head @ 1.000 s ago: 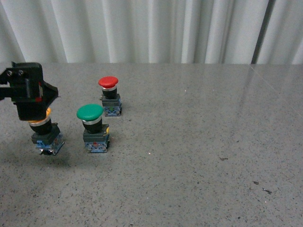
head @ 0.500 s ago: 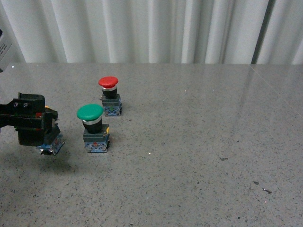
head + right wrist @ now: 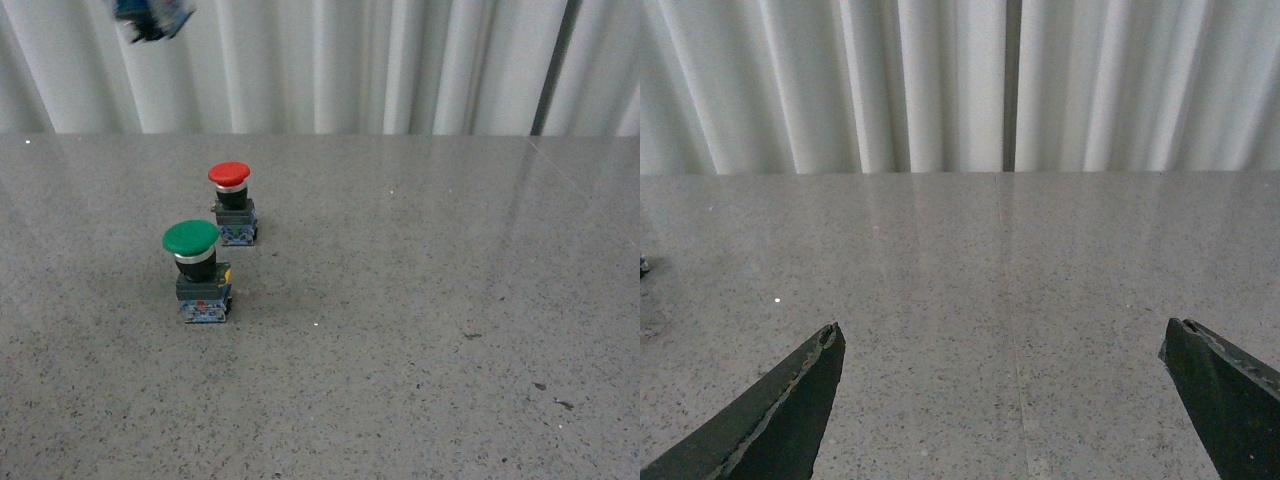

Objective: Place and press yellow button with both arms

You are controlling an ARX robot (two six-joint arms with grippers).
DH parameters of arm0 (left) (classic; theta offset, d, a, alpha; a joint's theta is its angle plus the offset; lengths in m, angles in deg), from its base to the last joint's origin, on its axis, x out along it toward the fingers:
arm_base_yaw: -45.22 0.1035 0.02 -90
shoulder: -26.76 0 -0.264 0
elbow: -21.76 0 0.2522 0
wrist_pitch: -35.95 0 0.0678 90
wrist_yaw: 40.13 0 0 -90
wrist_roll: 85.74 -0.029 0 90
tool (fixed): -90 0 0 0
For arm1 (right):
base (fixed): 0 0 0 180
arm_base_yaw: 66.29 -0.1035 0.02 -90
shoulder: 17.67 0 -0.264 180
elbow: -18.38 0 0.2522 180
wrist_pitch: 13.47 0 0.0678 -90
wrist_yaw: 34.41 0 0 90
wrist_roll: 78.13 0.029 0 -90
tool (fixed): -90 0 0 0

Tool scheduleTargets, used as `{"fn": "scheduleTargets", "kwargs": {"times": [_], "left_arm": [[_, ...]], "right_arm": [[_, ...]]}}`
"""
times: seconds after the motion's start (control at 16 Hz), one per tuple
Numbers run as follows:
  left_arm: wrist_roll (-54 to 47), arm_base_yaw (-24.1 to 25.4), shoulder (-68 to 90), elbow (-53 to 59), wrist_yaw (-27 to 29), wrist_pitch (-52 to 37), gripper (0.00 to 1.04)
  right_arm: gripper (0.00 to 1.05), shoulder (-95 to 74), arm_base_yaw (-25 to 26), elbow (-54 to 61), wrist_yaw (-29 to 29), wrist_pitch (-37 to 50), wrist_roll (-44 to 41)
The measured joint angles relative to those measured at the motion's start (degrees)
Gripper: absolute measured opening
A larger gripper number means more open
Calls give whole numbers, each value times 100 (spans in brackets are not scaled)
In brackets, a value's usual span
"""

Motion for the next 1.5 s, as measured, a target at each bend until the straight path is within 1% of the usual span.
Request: {"fn": "scheduleTargets", "kwargs": {"times": [0.12, 0.31, 0.5, 0.69, 0.88, 0.94, 1.38, 1.44, 1.5], "left_arm": [[299, -413, 647, -444, 15, 61, 34], [1014, -1001, 1961, -1104, 376, 210, 34], [1683, -1423, 2780, -1416, 610, 334, 34], [1991, -1635, 3250, -1480, 706, 461, 34], [2203, -1832, 3344, -1475, 879, 411, 34], [2264, -1871, 3346, -1475, 804, 459, 34], [2339, -1930, 3390, -1399, 981, 546, 34], [2337, -1930, 3390, -1355, 999, 551, 49], [2337, -1930, 3390, -1335, 997, 546, 59]], "right_arm": [[98, 0, 0, 0, 0, 0, 0], [98, 0, 0, 0, 0, 0, 0], [98, 0, 0, 0, 0, 0, 0], [98, 0, 0, 0, 0, 0, 0], [98, 0, 0, 0, 0, -2, 0], [98, 0, 0, 0, 0, -2, 0], [98, 0, 0, 0, 0, -2, 0], [98, 0, 0, 0, 0, -2, 0], [98, 0, 0, 0, 0, 0, 0]]}}
